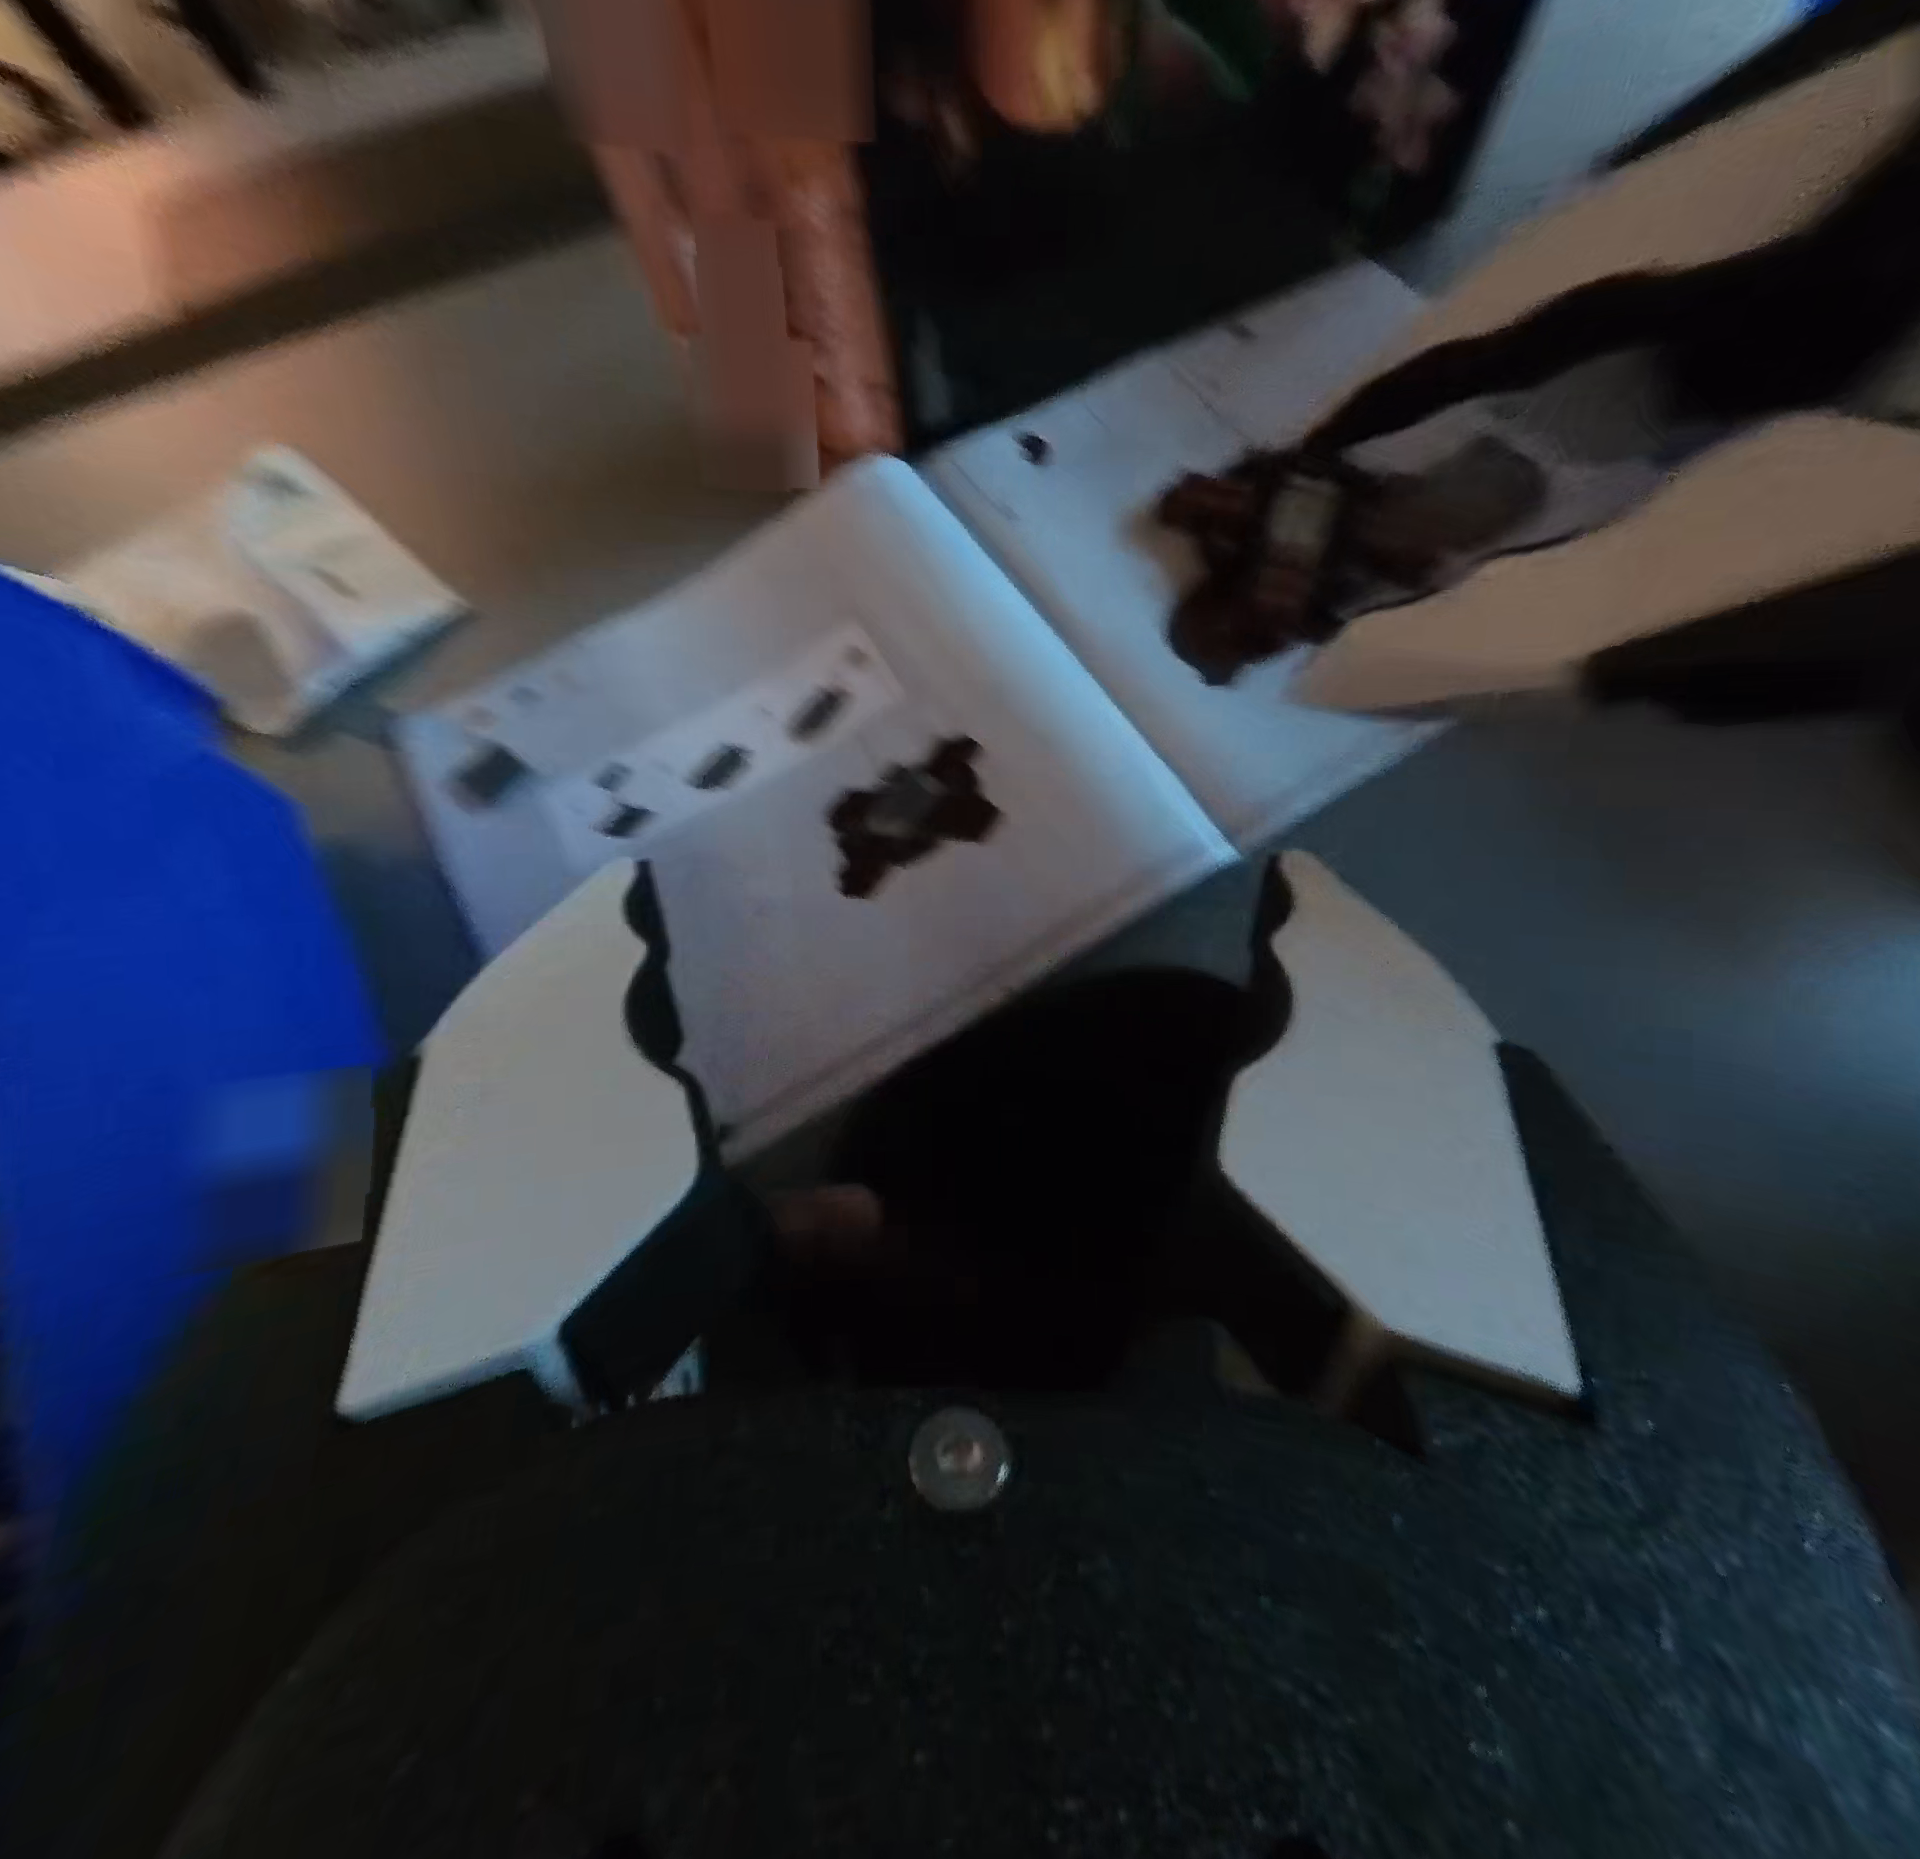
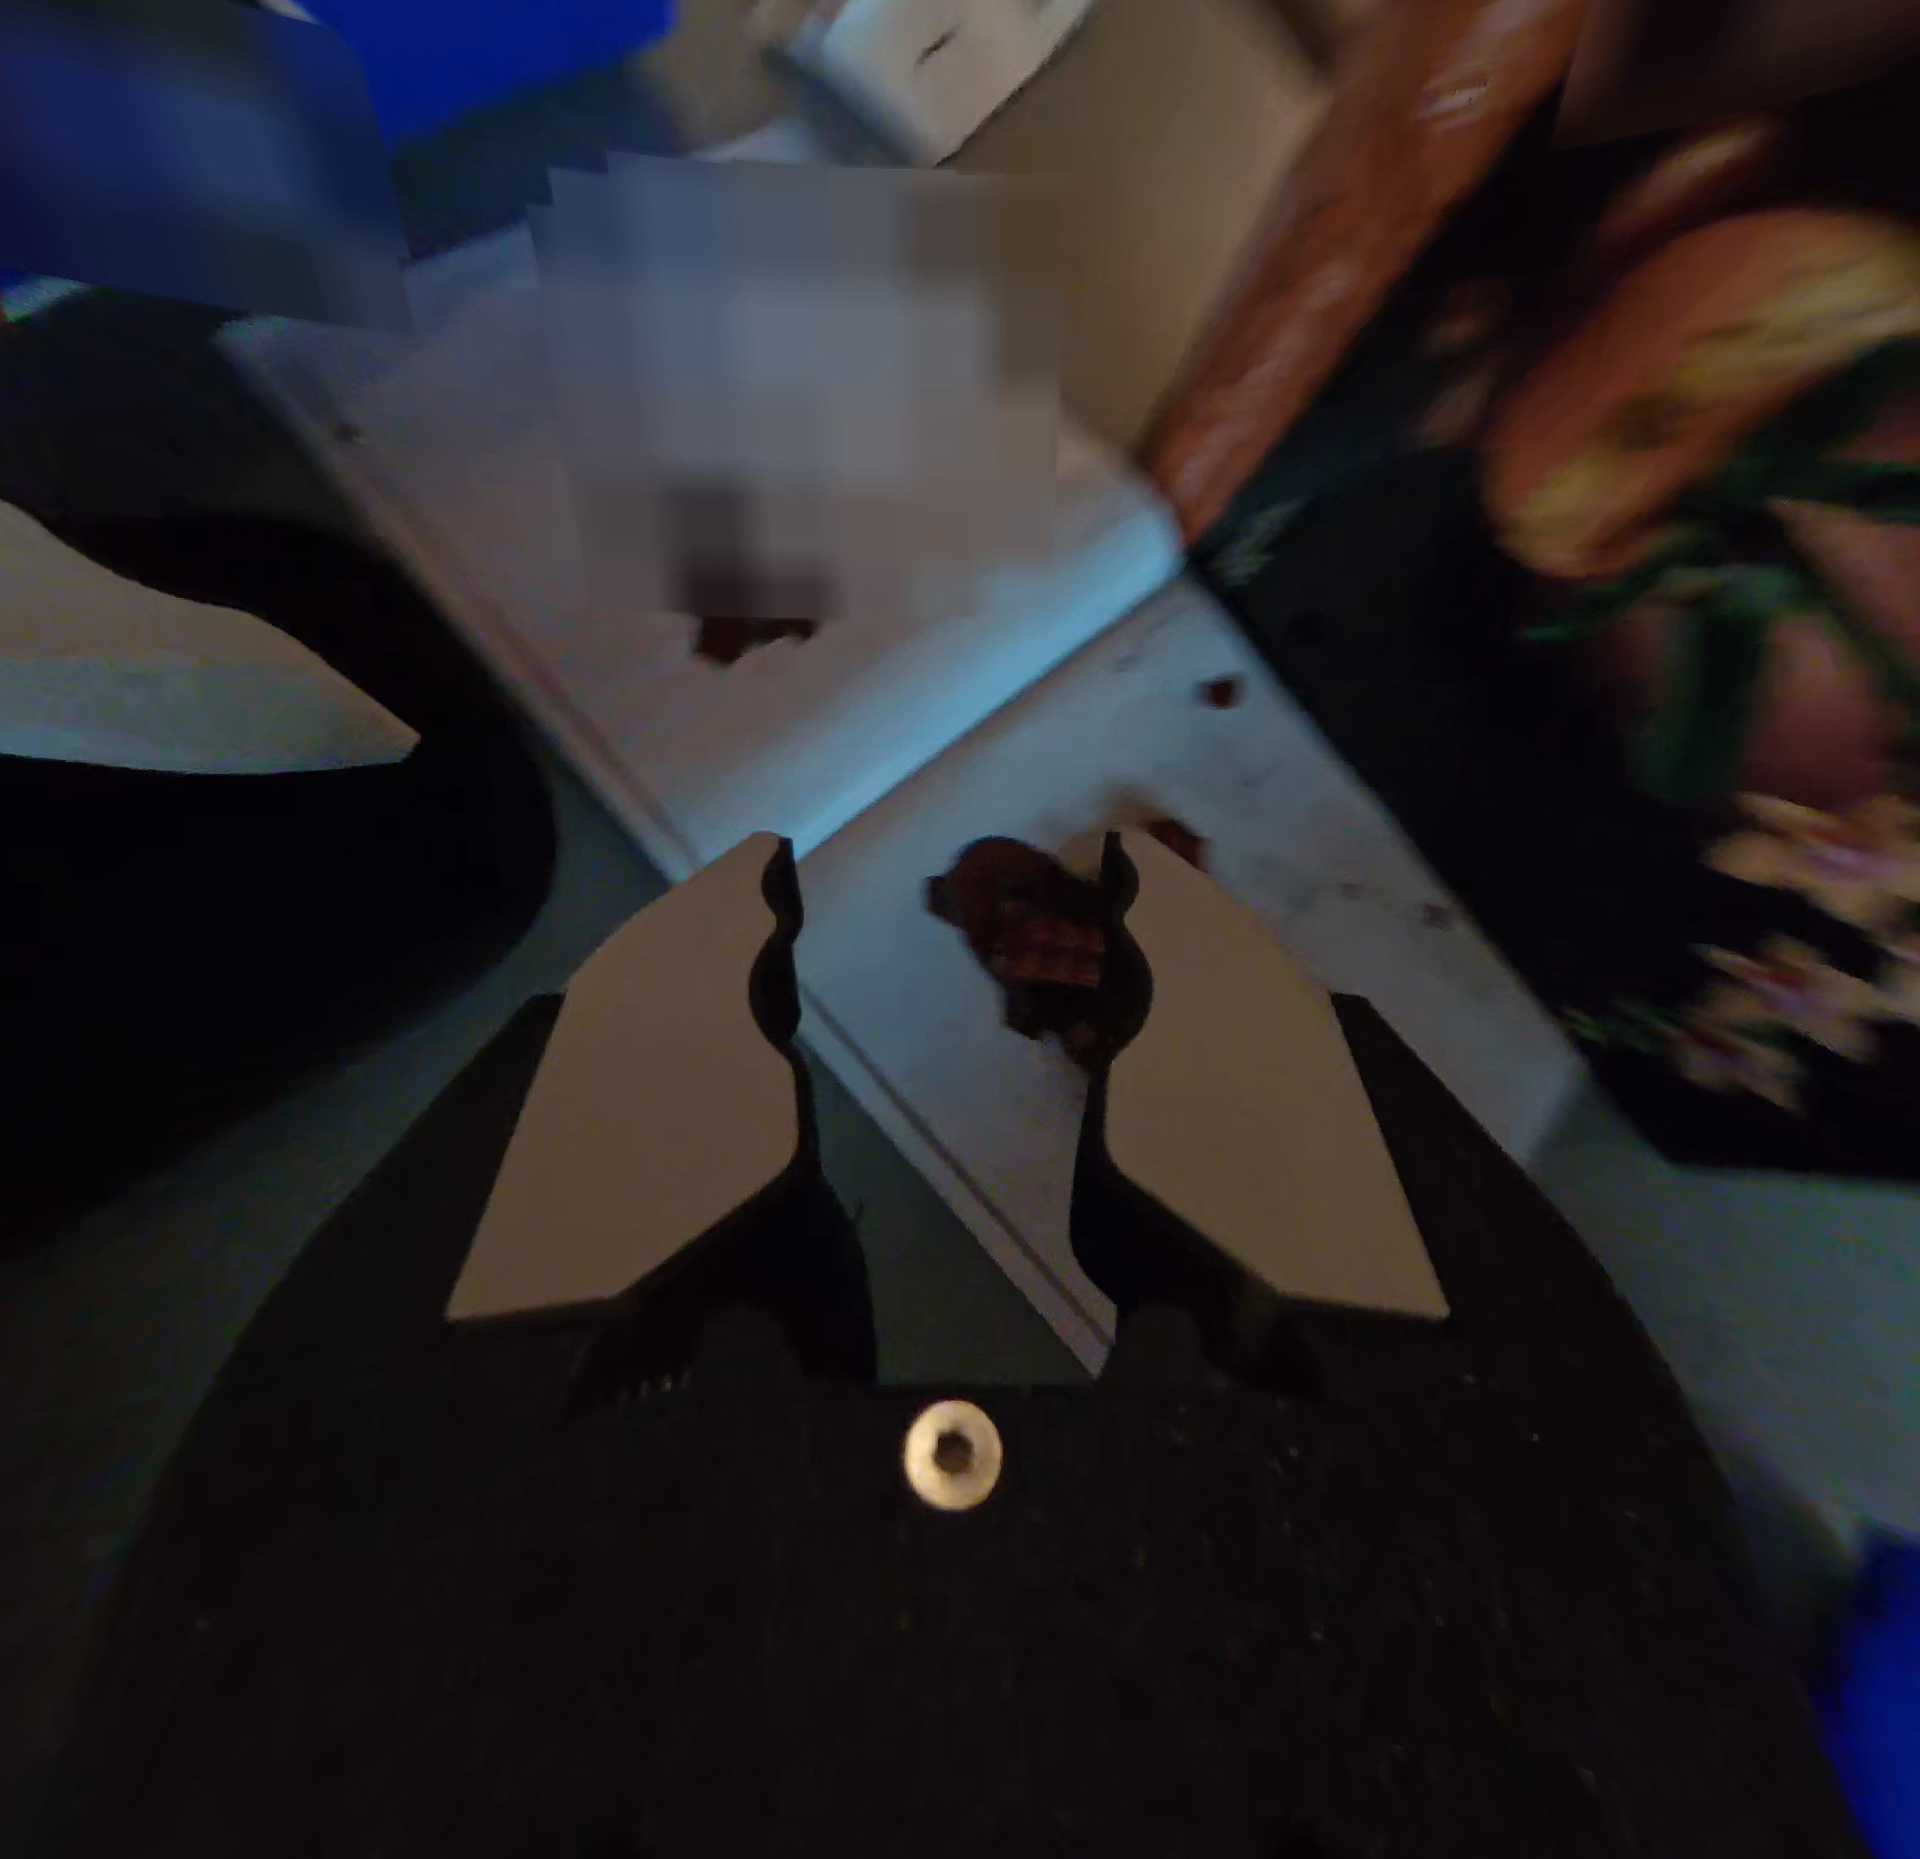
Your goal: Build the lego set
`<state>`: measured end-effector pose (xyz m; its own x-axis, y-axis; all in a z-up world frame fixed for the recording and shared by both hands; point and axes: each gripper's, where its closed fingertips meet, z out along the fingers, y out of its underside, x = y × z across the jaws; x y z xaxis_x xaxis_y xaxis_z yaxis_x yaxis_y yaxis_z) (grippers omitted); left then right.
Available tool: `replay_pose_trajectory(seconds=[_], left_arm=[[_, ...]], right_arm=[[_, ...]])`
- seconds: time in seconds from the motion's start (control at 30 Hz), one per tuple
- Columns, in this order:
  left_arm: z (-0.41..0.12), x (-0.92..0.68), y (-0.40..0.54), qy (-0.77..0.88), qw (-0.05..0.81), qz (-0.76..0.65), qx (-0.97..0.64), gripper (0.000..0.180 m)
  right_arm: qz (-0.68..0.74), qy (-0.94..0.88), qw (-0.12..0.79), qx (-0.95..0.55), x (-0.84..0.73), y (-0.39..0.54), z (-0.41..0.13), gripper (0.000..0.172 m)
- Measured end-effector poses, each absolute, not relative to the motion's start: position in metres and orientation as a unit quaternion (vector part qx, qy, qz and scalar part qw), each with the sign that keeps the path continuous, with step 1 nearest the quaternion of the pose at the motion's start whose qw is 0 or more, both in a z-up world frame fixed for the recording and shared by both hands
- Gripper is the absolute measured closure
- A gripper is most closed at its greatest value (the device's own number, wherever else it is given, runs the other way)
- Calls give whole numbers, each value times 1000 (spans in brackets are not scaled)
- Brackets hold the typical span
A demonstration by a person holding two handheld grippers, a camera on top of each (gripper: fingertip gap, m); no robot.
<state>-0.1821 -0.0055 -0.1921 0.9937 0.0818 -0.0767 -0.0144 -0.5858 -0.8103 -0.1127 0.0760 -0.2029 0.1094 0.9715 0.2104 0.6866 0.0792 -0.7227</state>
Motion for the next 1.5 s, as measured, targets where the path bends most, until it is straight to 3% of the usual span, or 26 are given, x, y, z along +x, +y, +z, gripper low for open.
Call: replay_pose_trajectory(seconds=[0.13,0.3,0.43,0.47,0.5,0.53,0.73,0.77,0.83,0.9,0.97,1.23,1.27,1.33,1.5], left_arm=[[-190,-186,2,-29,457,79,-886,61],[-171,-178,7,-25,485,93,-869,71],[-119,-187,21,-22,552,146,-821,116],[-105,-191,26,-22,573,159,-804,135],[-92,-192,30,-16,595,162,-787,164],[-81,-190,34,-6,616,152,-773,180],[-66,-180,30,-2,626,131,-768,180],[-68,-181,27,-8,617,139,-775,173],[-72,-190,21,-35,586,179,-789,94],[-77,-198,14,-48,551,217,-804,61],[-75,-197,9,-54,552,220,-802,54],[-64,-190,-14,-67,565,222,-792,42],[-64,-188,-15,-60,568,218,-791,48],[-54,-168,-18,-2,610,195,-768,180],[-50,-166,-28,-12,616,184,-766,180]], right_arm=[[187,-587,409,-673,-88,94,-185,117],[216,-538,441,-685,-59,102,-161,115],[210,-477,524,-674,-47,128,-122,122],[211,-463,537,-672,-45,134,-115,132],[213,-456,548,-668,-42,138,-108,163],[225,-460,556,-655,-41,138,-102,172],[214,-440,568,-663,-16,146,-88,172],[204,-436,567,-668,-12,147,-88,162],[182,-431,566,-679,-4,149,-88,109],[162,-424,567,-688,3,150,-86,87],[155,-417,572,-689,9,147,-82,80],[150,-406,583,-688,26,134,-76,83],[153,-412,585,-681,27,130,-75,102],[181,-446,590,-649,23,115,-70,172],[188,-456,572,-655,23,107,-74,172]])
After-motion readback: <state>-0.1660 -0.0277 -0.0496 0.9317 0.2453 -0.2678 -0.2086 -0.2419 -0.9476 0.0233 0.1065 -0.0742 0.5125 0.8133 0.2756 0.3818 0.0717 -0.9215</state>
